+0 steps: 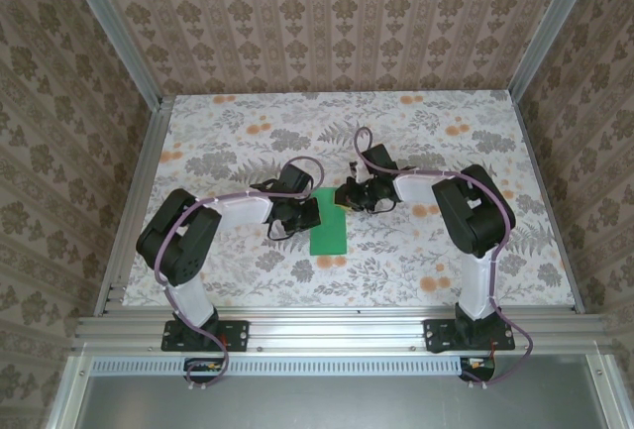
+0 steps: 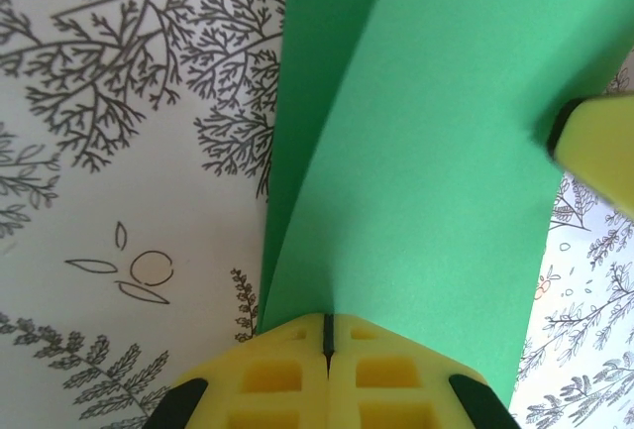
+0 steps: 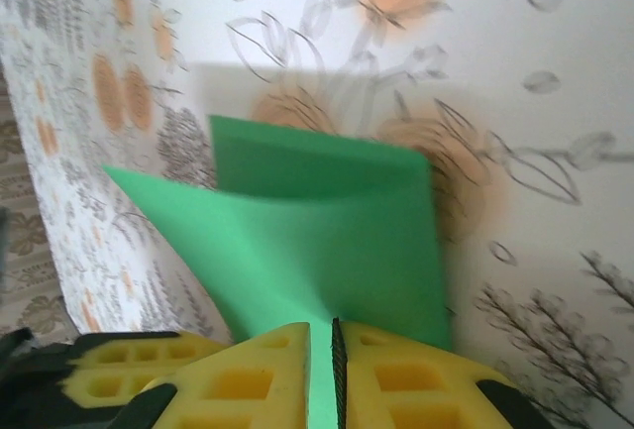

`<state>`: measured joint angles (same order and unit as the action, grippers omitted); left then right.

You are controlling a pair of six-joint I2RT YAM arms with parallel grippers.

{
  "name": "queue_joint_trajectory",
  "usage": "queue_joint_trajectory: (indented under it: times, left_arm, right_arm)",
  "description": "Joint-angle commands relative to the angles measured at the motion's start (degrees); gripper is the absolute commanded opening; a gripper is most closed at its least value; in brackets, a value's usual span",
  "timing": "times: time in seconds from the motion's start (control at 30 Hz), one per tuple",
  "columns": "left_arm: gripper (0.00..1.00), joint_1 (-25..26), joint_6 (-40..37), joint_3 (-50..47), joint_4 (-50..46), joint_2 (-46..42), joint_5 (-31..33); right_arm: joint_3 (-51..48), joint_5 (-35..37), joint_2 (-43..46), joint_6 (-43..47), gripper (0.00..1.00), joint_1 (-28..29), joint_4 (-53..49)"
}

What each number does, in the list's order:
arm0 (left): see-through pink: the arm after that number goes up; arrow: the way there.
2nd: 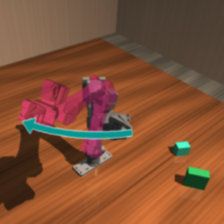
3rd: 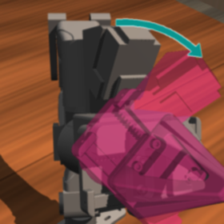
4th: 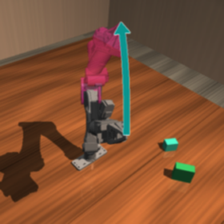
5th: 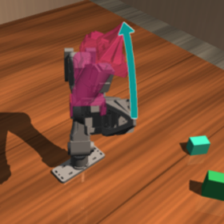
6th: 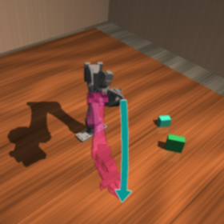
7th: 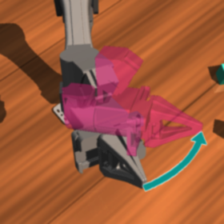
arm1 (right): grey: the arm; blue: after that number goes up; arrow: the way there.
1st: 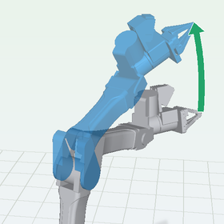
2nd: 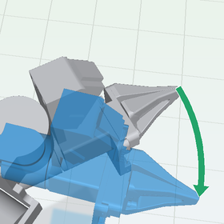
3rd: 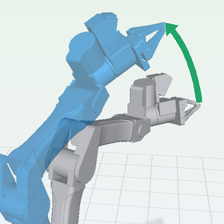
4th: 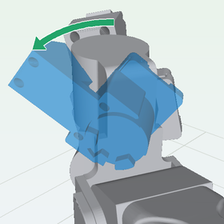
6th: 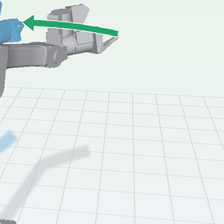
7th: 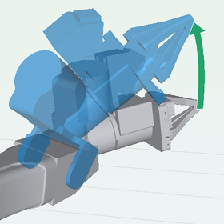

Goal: Fold a paper plane with a square sheet of paper (pick it up from the middle)
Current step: Fold the square sheet of paper in half at the center of the table, then rotate the square sheet of paper at the center of the table.

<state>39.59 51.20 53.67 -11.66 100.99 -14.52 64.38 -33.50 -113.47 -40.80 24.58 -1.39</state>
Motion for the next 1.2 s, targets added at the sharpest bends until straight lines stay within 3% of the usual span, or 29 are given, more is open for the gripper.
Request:
queue_joint_trajectory:
  times: [0.0,0.33,0.6,0.93,1.17]
  left_arm:
    - [0.01,0.83,-0.74,-1.59,-9.09,1.52,2.99]
    - [0.01,1.1,-0.53,-1.97,-8.8,1.71,3.53]
    - [0.01,1.18,0.1,-2.98,-7.85,1.71,3.36]
    - [0.01,1.23,0.57,-3.31,-7.23,1.67,3.54]
    - [0.01,1.25,1.76,-3.32,-7.01,1.28,4.45]
  right_arm:
    - [3.09,-1.09,-3.0,-1.45,0.16,-0.64,1.98]
    - [4.82,6.67,-6.11,0.71,0.16,-1.68,-4.05]
    - [7.56,3.43,-3.66,0.61,0.17,-1.66,-1.7]
    - [8.63,3.27,-8.49,3.08,0.16,-2.78,-2.7]
    - [12.01,5.84,-1.66,6.34,0.17,-2.71,-9.21]
